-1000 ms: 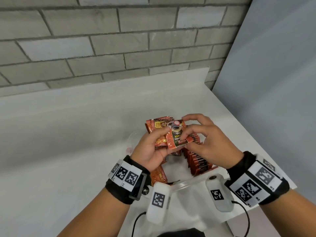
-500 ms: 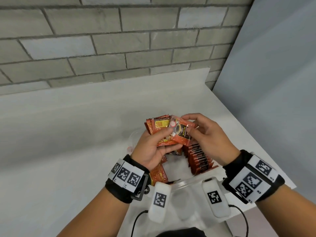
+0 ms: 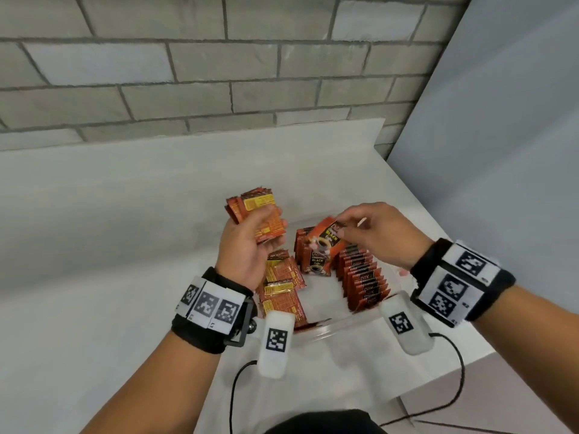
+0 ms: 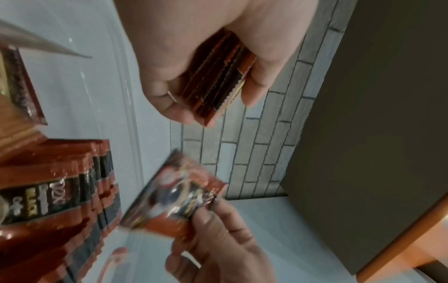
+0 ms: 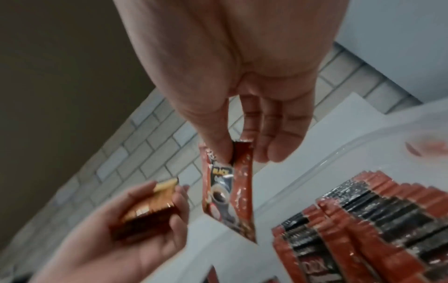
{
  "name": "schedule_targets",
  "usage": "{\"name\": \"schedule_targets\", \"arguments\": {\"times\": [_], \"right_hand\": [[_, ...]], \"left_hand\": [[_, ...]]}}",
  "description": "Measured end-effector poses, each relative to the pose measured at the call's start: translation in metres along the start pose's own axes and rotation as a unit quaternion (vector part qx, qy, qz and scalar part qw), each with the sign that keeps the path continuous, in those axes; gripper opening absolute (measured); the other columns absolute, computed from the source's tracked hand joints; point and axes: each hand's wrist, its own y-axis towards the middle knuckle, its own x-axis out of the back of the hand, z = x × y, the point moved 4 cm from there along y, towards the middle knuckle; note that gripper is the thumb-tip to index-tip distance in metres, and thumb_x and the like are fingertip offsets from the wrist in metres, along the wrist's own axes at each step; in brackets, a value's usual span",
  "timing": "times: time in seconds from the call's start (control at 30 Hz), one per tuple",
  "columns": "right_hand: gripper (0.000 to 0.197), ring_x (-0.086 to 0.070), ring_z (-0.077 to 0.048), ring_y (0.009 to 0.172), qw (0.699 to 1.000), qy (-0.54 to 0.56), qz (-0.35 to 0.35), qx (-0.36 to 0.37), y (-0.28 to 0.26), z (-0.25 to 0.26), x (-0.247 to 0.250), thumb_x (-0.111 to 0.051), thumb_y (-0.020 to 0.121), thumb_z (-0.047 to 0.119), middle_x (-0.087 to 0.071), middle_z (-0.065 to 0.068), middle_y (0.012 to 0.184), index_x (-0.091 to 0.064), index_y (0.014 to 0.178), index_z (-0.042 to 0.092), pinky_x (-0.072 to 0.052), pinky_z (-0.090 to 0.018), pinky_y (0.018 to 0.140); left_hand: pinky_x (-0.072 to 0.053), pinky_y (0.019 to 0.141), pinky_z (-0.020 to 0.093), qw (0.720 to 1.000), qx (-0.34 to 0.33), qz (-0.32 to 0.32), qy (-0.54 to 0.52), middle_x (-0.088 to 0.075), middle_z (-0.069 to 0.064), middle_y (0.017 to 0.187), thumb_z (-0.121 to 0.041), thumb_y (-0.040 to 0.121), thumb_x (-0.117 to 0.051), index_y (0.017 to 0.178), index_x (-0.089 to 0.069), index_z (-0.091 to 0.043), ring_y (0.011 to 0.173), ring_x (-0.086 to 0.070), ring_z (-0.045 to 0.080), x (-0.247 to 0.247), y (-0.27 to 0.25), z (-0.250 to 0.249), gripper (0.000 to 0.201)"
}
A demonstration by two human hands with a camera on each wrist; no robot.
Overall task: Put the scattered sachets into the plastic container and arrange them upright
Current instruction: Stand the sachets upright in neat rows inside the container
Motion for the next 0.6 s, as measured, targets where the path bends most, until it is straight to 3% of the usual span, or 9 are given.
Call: {"name": "schedule_targets", "arguments": {"times": [0.1, 0.23, 0.4, 0.6], "right_hand": [[0.016, -0.057, -0.012, 0.078, 0.983, -0.157, 0.098, 0.011, 0.015, 0.005, -0.021, -0.065, 0.088, 0.018, -0.062, 0.005, 0.086, -0.068, 0.104, 0.018, -0.043, -0.018, 0.068], [0.014, -0.056, -0.014, 0.078, 0.943, -0.288, 0.169, -0.003, 0.036, 0.008, -0.042, -0.067, 0.085, 0.015, -0.062, 0.001, 0.089, -0.061, 0.098, 0.016, -0.045, -0.024, 0.066], [0.013, -0.056, -0.014, 0.078, 0.911, -0.351, 0.215, -0.010, 0.046, 0.000, -0.054, -0.070, 0.084, 0.017, -0.064, 0.000, 0.091, -0.064, 0.095, 0.015, -0.038, -0.015, 0.055], [0.008, -0.059, -0.019, 0.078, 0.884, -0.404, 0.234, -0.008, 0.050, -0.005, -0.064, -0.064, 0.084, 0.010, -0.066, -0.005, 0.096, -0.063, 0.091, 0.012, -0.037, -0.019, 0.051]], "left_hand": [[-0.048, 0.063, 0.030, 1.000, -0.001, 0.000, 0.005, -0.067, 0.003, 0.082, -0.013, 0.080, -0.062, 0.090, -0.061, -0.012, 0.072, -0.064, 0.017, 0.006, 0.002, -0.003, 0.010], [-0.048, 0.060, 0.029, 1.000, 0.005, -0.006, 0.001, -0.068, 0.003, 0.082, -0.011, 0.085, -0.059, 0.092, -0.062, -0.013, 0.070, -0.065, 0.016, 0.009, 0.001, -0.001, 0.008], [-0.048, 0.057, 0.028, 1.000, 0.007, -0.006, 0.007, -0.069, 0.003, 0.083, -0.011, 0.087, -0.057, 0.092, -0.063, -0.012, 0.070, -0.066, 0.016, 0.017, 0.000, -0.001, 0.007], [-0.047, 0.056, 0.027, 1.000, 0.013, -0.017, -0.004, -0.069, 0.004, 0.084, -0.010, 0.090, -0.056, 0.092, -0.063, -0.013, 0.071, -0.066, 0.017, 0.025, 0.001, -0.002, 0.008]]}}
